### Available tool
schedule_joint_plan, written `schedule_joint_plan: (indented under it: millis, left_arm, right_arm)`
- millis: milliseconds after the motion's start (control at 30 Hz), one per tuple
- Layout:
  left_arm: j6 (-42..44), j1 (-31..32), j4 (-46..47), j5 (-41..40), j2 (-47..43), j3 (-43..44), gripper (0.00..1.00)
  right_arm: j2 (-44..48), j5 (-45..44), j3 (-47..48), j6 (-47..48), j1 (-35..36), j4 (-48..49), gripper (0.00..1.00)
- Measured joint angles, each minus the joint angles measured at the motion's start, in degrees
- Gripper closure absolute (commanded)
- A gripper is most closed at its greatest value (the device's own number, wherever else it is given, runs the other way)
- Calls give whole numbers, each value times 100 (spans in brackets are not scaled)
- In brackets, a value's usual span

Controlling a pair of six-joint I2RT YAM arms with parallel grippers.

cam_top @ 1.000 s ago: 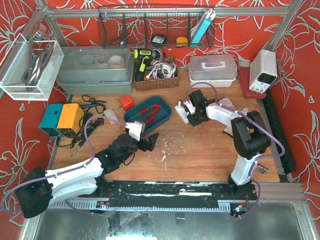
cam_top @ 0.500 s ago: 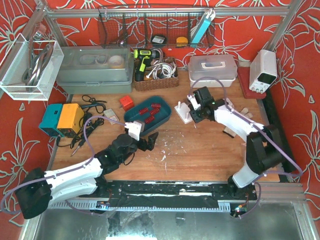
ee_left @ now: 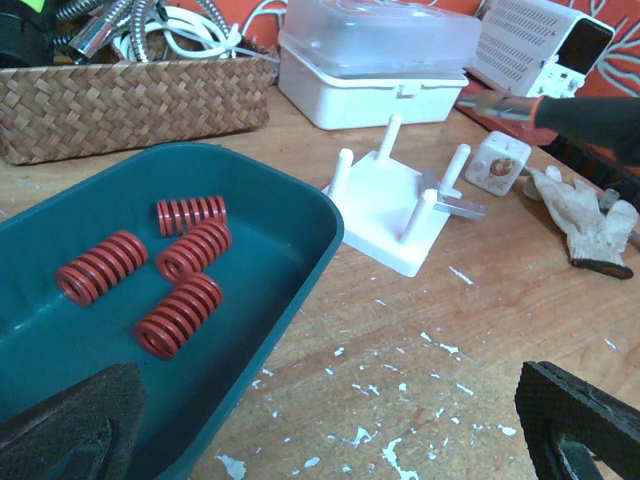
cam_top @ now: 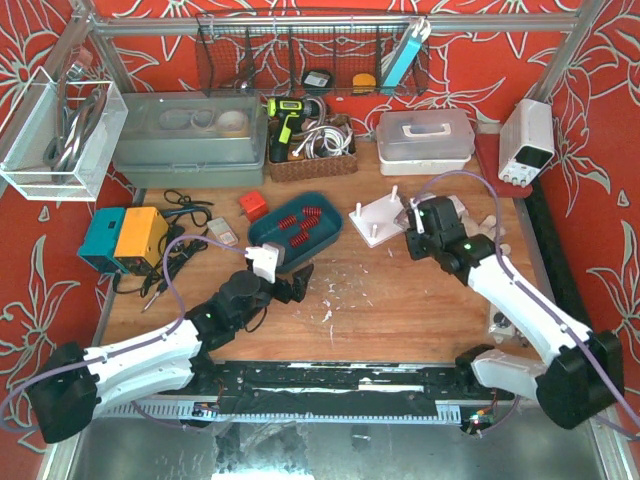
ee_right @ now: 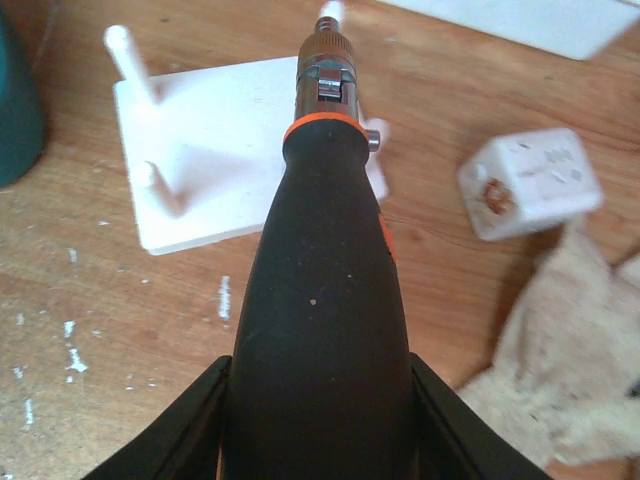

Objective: Install the large spring

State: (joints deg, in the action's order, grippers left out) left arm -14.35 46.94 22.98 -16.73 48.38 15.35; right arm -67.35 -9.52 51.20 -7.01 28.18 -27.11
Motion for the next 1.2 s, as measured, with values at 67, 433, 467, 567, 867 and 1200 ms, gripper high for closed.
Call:
schedule_joint_plan:
  millis: [67, 433, 467, 567, 867, 1200]
  left_arm:
    - [-2, 0, -2, -2, -17, -7, 0]
    - [-26, 0, -2, 7, -133, -7, 0]
    - [-26, 0, -2, 9, -140, -7, 0]
    - [-26, 0, -4, 7, -164, -9, 0]
    - [-26, 0, 15, 111, -205, -17, 0]
    - [-20, 0, 199, 551, -133, -79, 0]
  right_arm:
    - [310, -278, -164, -175, 0, -11, 100]
    - [173, -1029, -903, -426, -369, 310, 100]
    - [31, -994, -903, -411, -468, 374, 100]
    - [-376, -857, -903, -365, -739, 608, 100]
    - [-1403, -297, -654, -146, -1139, 942, 82]
    - [-2144, -332, -109, -59, -1453, 813, 60]
